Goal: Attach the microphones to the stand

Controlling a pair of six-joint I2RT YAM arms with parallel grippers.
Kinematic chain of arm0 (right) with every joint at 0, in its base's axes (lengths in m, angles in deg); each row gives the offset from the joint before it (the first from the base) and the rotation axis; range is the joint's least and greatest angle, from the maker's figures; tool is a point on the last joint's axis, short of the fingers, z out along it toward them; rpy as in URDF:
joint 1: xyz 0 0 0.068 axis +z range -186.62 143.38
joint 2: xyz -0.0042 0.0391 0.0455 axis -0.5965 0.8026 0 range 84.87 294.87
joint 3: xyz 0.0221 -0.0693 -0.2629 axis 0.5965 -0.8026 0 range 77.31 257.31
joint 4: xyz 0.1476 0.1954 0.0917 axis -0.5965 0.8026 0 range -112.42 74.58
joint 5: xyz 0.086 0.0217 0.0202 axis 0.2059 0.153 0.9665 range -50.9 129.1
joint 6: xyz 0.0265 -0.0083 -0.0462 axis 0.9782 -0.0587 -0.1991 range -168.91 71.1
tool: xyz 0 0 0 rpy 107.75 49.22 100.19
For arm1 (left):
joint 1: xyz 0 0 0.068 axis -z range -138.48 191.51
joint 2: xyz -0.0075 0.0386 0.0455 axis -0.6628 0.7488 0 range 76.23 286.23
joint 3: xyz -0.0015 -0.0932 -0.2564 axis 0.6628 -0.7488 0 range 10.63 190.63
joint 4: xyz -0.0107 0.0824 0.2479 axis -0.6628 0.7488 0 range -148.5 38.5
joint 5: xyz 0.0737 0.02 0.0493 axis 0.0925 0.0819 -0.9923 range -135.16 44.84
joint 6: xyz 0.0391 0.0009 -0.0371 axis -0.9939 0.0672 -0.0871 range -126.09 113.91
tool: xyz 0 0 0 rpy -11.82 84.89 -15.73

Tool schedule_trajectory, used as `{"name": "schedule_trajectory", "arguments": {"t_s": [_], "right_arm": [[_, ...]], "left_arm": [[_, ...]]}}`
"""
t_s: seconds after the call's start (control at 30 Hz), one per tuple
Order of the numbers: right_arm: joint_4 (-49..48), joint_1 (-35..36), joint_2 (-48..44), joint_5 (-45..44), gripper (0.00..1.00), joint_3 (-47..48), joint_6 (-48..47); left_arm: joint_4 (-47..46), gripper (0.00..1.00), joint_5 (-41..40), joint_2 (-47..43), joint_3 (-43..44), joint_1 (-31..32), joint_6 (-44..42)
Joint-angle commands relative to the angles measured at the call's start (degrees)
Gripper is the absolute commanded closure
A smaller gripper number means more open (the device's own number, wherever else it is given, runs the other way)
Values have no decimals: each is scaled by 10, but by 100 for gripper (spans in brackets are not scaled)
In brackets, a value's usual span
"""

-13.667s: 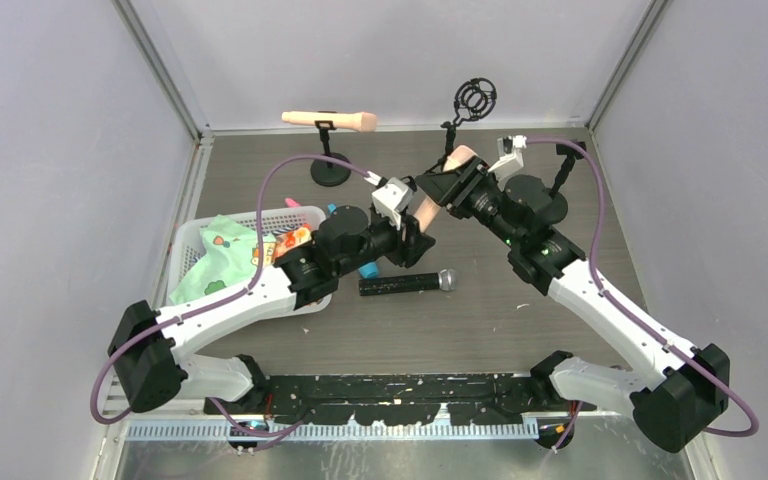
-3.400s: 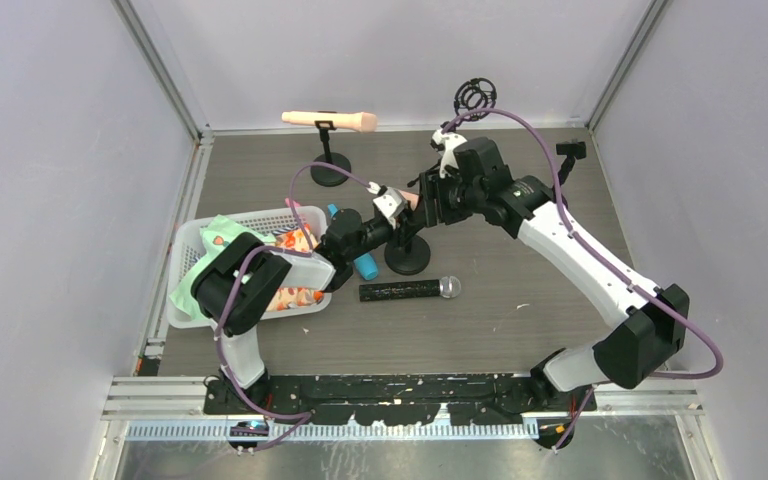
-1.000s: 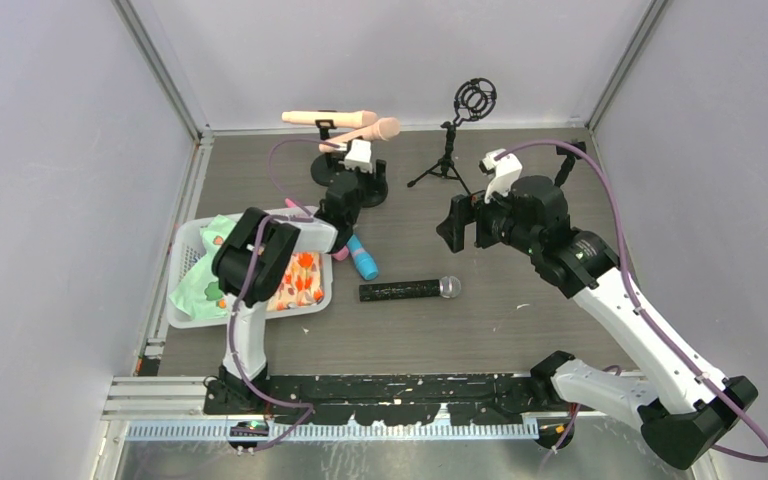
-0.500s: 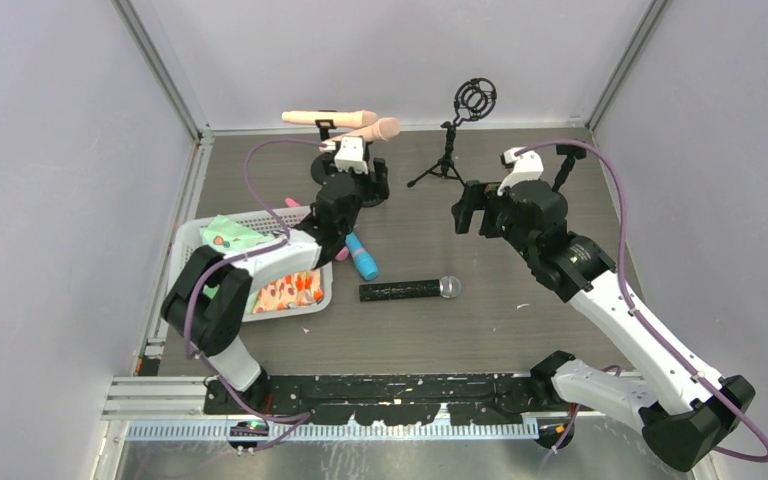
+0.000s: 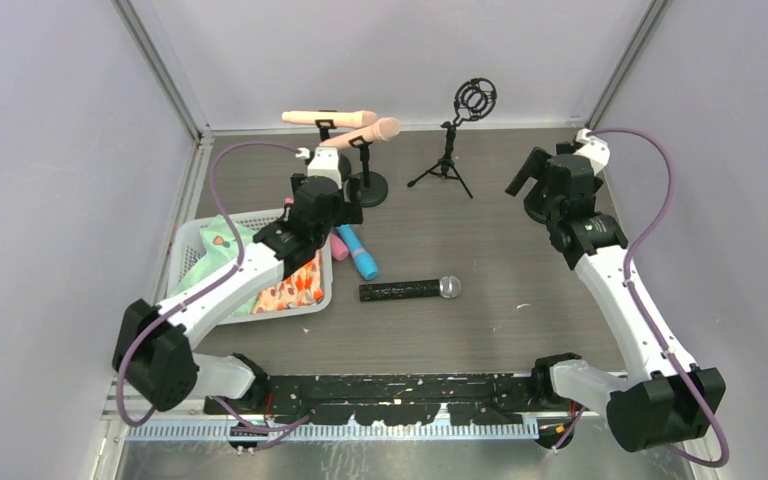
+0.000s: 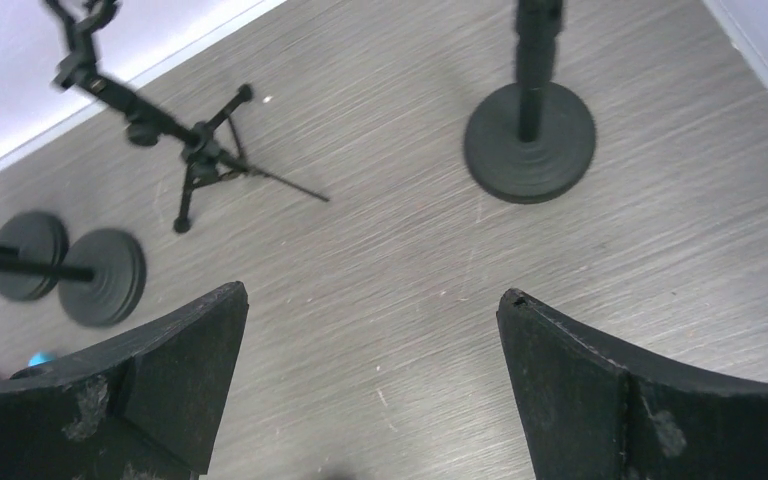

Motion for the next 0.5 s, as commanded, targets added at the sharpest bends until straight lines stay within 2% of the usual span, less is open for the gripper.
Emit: {"name": "schedule_trajectory", "arguments": {"t_s": [0.0,0.1,0.23,0.33,0.47], "right_arm": [[-39,-51,13,18,0,18,37],[-64,-58,35,55,0,8,33],[-85,-59,48,43,0,-8,25],[-60,-61,72,54,0,7,21],[-51,-61,83,69,0,0,62]], "left_arm": [[112,15,-10,-70,0,-2,12],[131,14,-6,-107,-18,-3,7],[166,14,-7,-150,-27,-4,4],[191,14,-13,-169,-31,-8,4],[211,13,-19,-178,-35,-10,2]]}}
